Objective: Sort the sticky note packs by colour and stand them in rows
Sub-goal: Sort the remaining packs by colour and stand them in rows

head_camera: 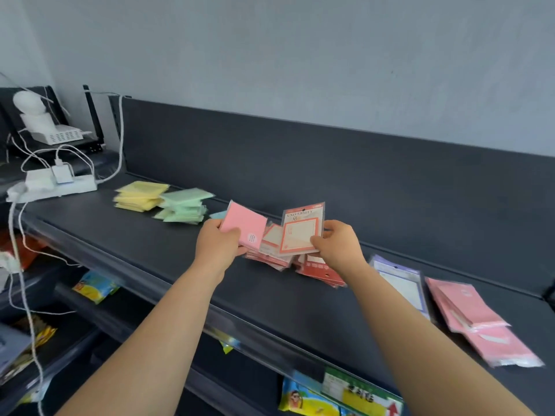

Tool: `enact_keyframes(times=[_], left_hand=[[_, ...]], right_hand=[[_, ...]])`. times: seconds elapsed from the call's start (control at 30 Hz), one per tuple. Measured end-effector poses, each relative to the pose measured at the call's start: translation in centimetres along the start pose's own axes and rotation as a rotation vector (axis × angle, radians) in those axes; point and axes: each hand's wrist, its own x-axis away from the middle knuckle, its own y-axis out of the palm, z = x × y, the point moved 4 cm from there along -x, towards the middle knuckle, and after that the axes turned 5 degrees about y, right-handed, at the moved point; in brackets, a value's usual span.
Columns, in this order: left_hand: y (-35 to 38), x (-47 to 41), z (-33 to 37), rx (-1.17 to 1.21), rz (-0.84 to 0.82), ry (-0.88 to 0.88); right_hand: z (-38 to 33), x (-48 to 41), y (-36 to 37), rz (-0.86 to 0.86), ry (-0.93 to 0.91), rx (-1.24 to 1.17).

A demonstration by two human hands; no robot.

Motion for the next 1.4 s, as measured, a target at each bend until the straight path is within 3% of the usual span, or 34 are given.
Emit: enact_keyframes(times=[0.27,0.63,0.83,1.1,1.4], left_hand=[[-2.9,-4.2,-0.9,-0.058,-0.105,-0.023],[-2.8,-4.4,-0.4,0.034,-0.268,-0.002],[0.3,-3.3,-0.2,0.088,-0.380,-0.027],[7.1,2.2,1.1,0.104,-0.561,-0.001],[15.4,10.1,2.6,-0.232,-0.671,0.240]], right_hand=[[-1.6,-0.8,3.5,0.150,0.080,0.202],[-2.2,0.1,5.3,0.174,0.086,0.444],[-3.0,2.6,4.1,0.205,-0.084,0.223],[-1.0,6.2,-2.0,0.226,-0.024,-0.020],[6.0,9.5,-12.8,0.350,0.021,0.012]])
